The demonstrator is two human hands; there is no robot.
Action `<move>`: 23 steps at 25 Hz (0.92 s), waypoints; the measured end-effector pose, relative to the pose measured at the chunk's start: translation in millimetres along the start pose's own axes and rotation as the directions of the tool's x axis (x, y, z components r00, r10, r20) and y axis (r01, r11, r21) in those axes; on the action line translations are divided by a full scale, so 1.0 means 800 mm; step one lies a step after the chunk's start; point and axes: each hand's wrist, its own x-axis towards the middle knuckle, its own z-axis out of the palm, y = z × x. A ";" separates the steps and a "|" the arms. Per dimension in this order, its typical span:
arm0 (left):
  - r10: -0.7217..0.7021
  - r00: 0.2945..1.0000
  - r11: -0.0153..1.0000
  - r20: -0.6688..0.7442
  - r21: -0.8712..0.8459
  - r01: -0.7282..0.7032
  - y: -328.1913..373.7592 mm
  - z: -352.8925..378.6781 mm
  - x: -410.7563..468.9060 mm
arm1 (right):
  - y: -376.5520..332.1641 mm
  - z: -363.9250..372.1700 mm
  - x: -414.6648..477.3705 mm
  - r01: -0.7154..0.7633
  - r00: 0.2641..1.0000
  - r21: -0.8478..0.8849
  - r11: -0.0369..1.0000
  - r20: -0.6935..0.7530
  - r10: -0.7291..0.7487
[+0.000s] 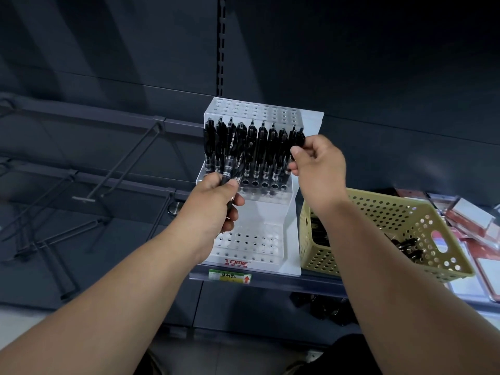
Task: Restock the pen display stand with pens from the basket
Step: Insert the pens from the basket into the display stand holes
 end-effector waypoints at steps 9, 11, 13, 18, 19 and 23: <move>0.013 1.000 1.000 0.026 0.006 -0.013 0.003 -0.002 -0.005 | 0.009 0.003 -0.001 0.003 1.000 -0.220 0.976 0.022 0.002; 0.005 1.000 1.000 0.030 -0.004 -0.005 0.004 -0.003 -0.008 | 0.006 0.003 0.001 0.003 1.000 -0.242 0.970 0.022 0.002; -0.002 0.999 1.000 0.035 -0.015 0.003 0.005 -0.004 -0.012 | 0.003 0.001 0.001 -0.004 0.999 -0.255 0.967 0.033 0.013; 0.005 0.999 1.000 0.046 -0.018 -0.004 0.005 -0.009 -0.022 | -0.006 -0.004 -0.036 -0.044 0.999 -0.179 0.983 -0.036 0.038; 0.009 0.999 1.000 0.044 -0.014 -0.009 0.004 -0.009 -0.023 | -0.009 -0.003 -0.045 -0.024 0.999 -0.164 0.986 -0.046 0.017; 0.013 1.000 0.999 0.012 -0.041 -0.013 0.007 -0.009 -0.028 | -0.028 0.010 -0.081 0.105 0.993 -0.104 0.989 0.063 -0.099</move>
